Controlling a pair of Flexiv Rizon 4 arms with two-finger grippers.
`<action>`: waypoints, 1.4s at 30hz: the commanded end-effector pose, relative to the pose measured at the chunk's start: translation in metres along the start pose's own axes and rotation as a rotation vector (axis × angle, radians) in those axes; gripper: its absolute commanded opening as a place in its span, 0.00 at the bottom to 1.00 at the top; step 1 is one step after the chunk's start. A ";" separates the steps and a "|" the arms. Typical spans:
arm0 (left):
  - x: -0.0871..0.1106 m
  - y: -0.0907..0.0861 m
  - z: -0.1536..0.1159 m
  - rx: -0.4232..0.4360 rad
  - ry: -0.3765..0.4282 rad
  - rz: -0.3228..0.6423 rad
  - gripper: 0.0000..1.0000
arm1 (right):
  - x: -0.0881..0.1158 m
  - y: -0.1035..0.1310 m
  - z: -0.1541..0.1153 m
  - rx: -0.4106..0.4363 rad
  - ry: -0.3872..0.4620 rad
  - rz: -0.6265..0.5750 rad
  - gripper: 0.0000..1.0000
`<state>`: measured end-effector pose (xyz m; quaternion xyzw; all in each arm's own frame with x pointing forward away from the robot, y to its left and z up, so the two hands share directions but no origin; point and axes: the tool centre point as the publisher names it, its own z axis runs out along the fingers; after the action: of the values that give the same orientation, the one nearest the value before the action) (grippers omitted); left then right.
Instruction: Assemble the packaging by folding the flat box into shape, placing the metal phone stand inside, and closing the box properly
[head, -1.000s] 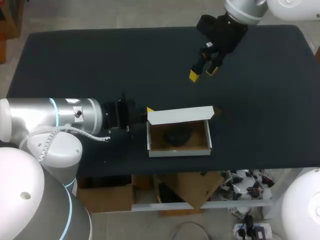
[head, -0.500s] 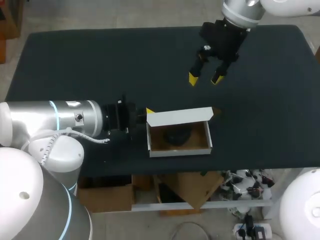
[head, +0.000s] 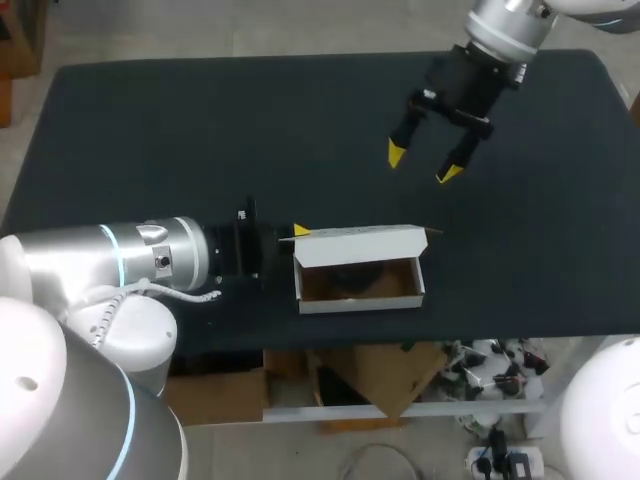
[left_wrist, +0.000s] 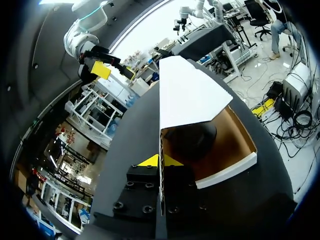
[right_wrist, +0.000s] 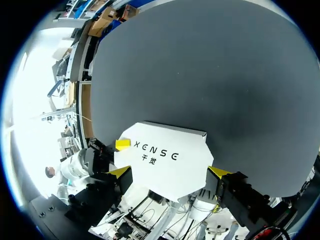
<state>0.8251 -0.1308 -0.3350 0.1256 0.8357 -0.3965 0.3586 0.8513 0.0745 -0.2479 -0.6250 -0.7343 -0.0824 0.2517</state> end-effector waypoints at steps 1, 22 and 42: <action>0.003 0.009 0.005 0.020 -0.065 0.027 0.00 | 0.000 -0.002 -0.001 -0.002 0.000 -0.001 1.00; 0.002 0.008 -0.001 0.036 -0.103 0.142 0.00 | -0.001 -0.012 0.010 0.009 -0.046 0.072 1.00; 0.010 0.005 0.000 0.012 -0.115 0.226 0.00 | -0.022 -0.038 0.030 0.023 -0.017 0.168 0.91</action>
<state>0.8226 -0.1261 -0.3408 0.2015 0.7943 -0.3660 0.4409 0.8111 0.0608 -0.2757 -0.6823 -0.6823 -0.0471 0.2582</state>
